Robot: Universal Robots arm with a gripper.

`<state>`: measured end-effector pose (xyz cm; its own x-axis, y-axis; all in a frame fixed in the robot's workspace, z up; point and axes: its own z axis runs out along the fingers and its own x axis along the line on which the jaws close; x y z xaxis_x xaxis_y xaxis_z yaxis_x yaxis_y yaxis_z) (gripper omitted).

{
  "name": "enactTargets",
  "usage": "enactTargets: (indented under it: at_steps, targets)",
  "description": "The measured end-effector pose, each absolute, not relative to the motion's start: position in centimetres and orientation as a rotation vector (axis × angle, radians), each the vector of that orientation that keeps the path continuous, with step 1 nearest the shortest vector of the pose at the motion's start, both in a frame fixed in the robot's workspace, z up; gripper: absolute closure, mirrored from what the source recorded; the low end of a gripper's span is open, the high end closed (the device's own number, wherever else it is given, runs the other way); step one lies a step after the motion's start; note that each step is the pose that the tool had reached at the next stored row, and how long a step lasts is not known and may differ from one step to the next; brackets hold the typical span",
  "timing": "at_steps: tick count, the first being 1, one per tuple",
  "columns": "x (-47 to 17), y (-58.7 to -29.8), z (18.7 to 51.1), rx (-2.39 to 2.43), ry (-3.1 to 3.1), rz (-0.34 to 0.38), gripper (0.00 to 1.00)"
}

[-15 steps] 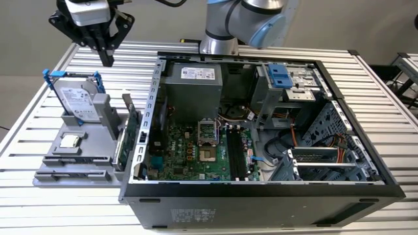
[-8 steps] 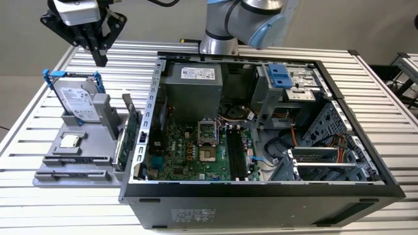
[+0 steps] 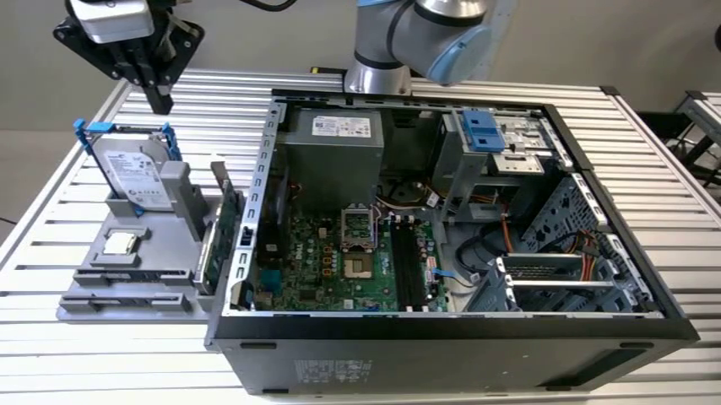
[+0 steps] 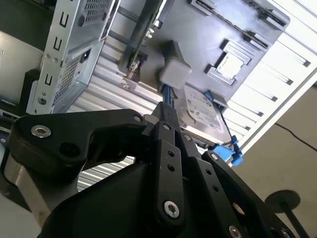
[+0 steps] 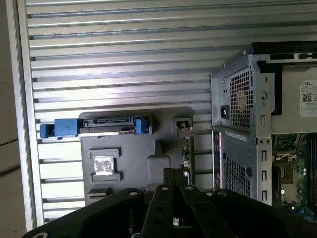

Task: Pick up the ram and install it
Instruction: 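Reach for the ram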

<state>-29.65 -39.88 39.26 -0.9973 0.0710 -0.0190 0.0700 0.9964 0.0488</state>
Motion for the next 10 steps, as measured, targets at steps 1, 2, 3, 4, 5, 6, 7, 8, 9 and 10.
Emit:
enactTargets:
  at_steps: [1,2,3,4,5,6,7,8,9,10]
  targets:
    - [-29.8,-39.9,39.3,0.11,3.118,0.075,1.0]
    - [-30.0,-39.9,39.3,0.11,3.118,0.075,1.0]
    - [-30.1,-39.9,39.3,0.11,3.118,0.075,1.0]
    - [-30.3,-39.9,39.3,0.11,3.118,0.075,1.0]
    - [-30.5,-39.9,39.3,0.11,3.118,0.075,1.0]
    - [-30.6,-39.9,39.3,0.11,3.118,0.075,1.0]
    - [-30.8,-39.9,39.3,0.11,3.118,0.075,1.0]
    - [-30.9,-39.9,39.3,0.11,3.118,0.075,1.0]
    - [-31.1,-39.9,39.3,0.11,3.118,0.075,1.0]
    - [-31.3,-39.9,39.3,0.11,3.118,0.075,1.0]
